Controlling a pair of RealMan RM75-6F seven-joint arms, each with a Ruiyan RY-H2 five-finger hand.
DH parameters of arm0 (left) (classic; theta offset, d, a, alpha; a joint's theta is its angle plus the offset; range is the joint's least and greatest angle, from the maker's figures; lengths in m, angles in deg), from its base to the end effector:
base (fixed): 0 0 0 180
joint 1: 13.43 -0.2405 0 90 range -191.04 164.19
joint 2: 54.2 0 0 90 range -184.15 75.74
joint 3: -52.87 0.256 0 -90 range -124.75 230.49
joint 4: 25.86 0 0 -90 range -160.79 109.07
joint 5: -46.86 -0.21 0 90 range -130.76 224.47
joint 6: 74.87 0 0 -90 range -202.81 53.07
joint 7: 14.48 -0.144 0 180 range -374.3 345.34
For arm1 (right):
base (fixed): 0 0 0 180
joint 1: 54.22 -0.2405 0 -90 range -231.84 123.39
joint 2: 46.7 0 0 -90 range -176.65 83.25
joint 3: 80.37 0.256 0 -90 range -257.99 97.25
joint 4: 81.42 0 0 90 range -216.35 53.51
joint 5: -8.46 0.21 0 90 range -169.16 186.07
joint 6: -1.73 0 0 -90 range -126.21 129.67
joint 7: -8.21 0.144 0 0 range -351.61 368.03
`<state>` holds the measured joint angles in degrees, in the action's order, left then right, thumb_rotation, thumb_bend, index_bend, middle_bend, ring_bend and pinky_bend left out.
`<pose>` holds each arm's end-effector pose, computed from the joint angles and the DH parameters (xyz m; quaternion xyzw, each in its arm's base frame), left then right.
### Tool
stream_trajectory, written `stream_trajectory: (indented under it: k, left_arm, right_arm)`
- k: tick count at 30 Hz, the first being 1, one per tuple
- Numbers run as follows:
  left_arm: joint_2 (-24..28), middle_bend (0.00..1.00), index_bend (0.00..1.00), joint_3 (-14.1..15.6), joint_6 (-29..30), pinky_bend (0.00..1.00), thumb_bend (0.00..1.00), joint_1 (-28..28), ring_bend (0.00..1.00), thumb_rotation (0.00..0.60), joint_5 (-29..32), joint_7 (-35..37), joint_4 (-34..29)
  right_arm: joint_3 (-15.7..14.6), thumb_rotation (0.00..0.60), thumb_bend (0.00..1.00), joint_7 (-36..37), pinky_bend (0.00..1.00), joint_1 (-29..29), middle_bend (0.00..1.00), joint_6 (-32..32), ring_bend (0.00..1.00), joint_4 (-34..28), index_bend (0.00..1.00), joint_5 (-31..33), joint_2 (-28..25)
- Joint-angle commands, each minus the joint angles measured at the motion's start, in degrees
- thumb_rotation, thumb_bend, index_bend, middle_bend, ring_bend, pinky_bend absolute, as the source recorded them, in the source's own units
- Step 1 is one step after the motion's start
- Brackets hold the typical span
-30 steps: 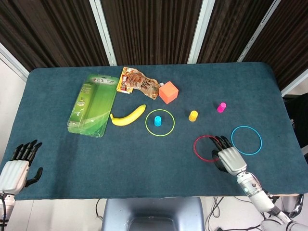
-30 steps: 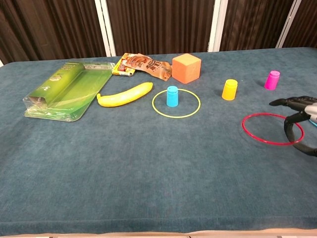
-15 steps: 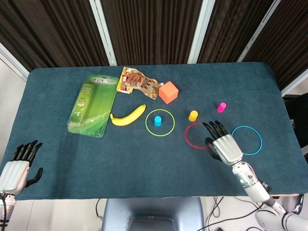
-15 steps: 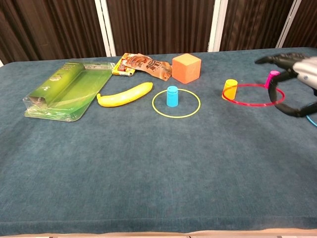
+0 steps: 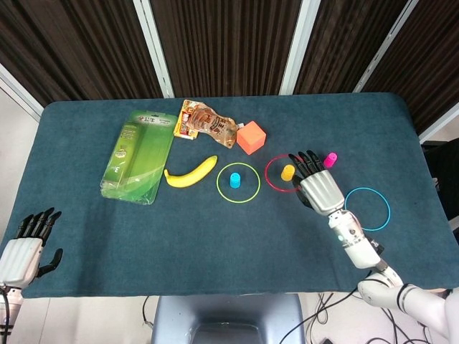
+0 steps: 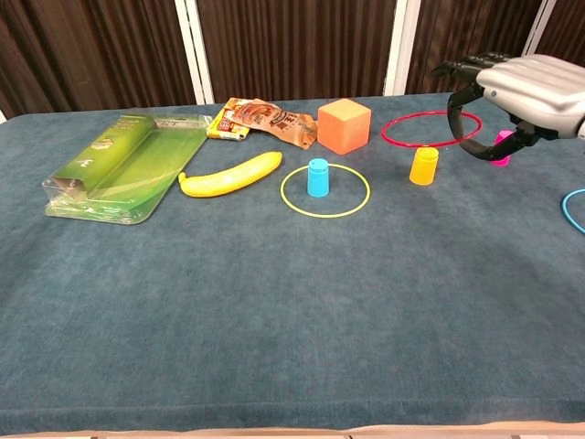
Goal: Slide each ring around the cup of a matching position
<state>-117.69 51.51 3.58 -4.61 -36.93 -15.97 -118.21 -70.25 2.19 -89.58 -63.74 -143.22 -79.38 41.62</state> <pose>-0.3129 0.1962 0.1461 -0.6293 -0.4040 -0.3495 0.5644 -0.2226 -0.3667 0.0432 0.7362 -0.2166 0.3959 0.5043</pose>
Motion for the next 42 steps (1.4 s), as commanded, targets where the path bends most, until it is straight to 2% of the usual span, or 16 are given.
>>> stream_trajectory:
  k: [1,4,7,13,17,19,22,25,28,30,34,38,42]
  left_arm:
    - [-0.09,0.00,0.00,-0.18,-0.40,0.02,0.44,0.25,0.00,0.600,0.38,-0.09,0.12]
    - [-0.18,0.00,0.00,-0.30,-0.59,0.02,0.44,0.35,0.00,0.600,0.67,-0.22,0.19]
    - [-0.29,0.00,0.00,-0.33,-0.99,0.02,0.44,0.53,0.00,0.600,0.93,-0.48,0.26]
    - [-0.46,0.00,0.00,-0.34,-1.56,0.02,0.44,0.76,0.00,0.600,1.43,-1.19,0.08]
    - [-0.62,0.00,0.00,-0.46,-1.48,0.02,0.44,0.77,0.00,0.600,1.72,-1.68,-0.07]
    - [-0.67,0.00,0.00,-0.40,-1.42,0.02,0.44,0.78,0.00,0.600,1.55,-1.78,-0.15]
    - [-0.61,0.00,0.00,-0.30,-1.22,0.02,0.44,0.76,0.00,0.600,1.17,-1.59,-0.22]
    - [-0.53,0.00,0.00,-0.24,-0.98,0.02,0.44,0.67,0.00,0.600,0.93,-1.26,-0.20]
    - [-0.52,0.00,0.00,-0.05,-1.14,0.02,0.44,0.74,0.00,0.600,0.71,-1.34,-0.22]
    - [-0.49,0.00,0.00,0.26,-1.07,0.02,0.44,0.72,0.00,0.600,0.13,-1.48,-0.40]
    - [-0.49,0.00,0.00,0.68,-0.74,0.02,0.44,0.63,0.00,0.600,-0.82,-1.51,-0.47]
    - [-0.75,0.00,0.00,0.96,-0.94,0.02,0.44,0.80,0.00,0.600,-1.35,-1.91,-0.55]
    - [-0.97,0.00,0.00,1.26,-0.98,0.02,0.44,0.88,0.00,0.600,-1.91,-2.44,-0.63]
  right_arm:
    - [0.67,0.600,0.54,-0.35,0.00,-1.09,0.16,1.91,0.00,2.48,0.92,1.78,1.42]
    - [0.92,0.600,0.54,0.39,0.00,-1.92,0.17,3.69,0.00,5.85,0.92,3.28,3.11]
    - [0.80,0.600,0.54,3.70,0.00,-2.75,0.17,6.14,0.00,9.05,0.86,4.49,4.73]
    - [-1.00,0.600,0.53,9.37,0.00,-4.19,0.12,9.07,0.00,14.71,0.45,3.80,6.55]
    - [-1.94,0.600,0.37,11.54,0.00,-3.59,0.05,8.69,0.00,14.65,0.20,3.51,5.79]
    - [-2.63,0.600,0.32,12.68,0.00,-2.42,0.04,7.12,0.00,12.84,0.15,3.06,4.40]
    - [-4.65,0.600,0.29,14.14,0.00,0.80,0.03,2.73,0.00,8.80,0.17,1.46,1.36]
    - [-7.46,0.600,0.28,14.38,0.00,5.16,0.03,-2.65,0.00,3.79,0.24,-0.51,-2.81]
    - [-9.65,0.600,0.28,12.88,0.00,9.47,0.03,-7.12,0.00,1.70,0.34,-1.25,-6.01]
    - [-10.89,0.600,0.28,13.65,0.00,12.34,0.03,-7.76,0.00,2.15,0.39,-0.09,-7.05]
    - [-12.57,0.600,0.28,19.65,0.00,16.31,0.03,-7.90,0.00,4.01,0.50,1.39,-8.35]
    - [-13.70,0.600,0.36,23.92,0.00,19.01,0.03,-7.75,0.00,8.70,0.58,1.84,-7.57]
    - [-13.48,0.600,0.43,26.51,0.00,19.46,0.03,-6.26,0.00,13.96,0.62,2.11,-5.90]
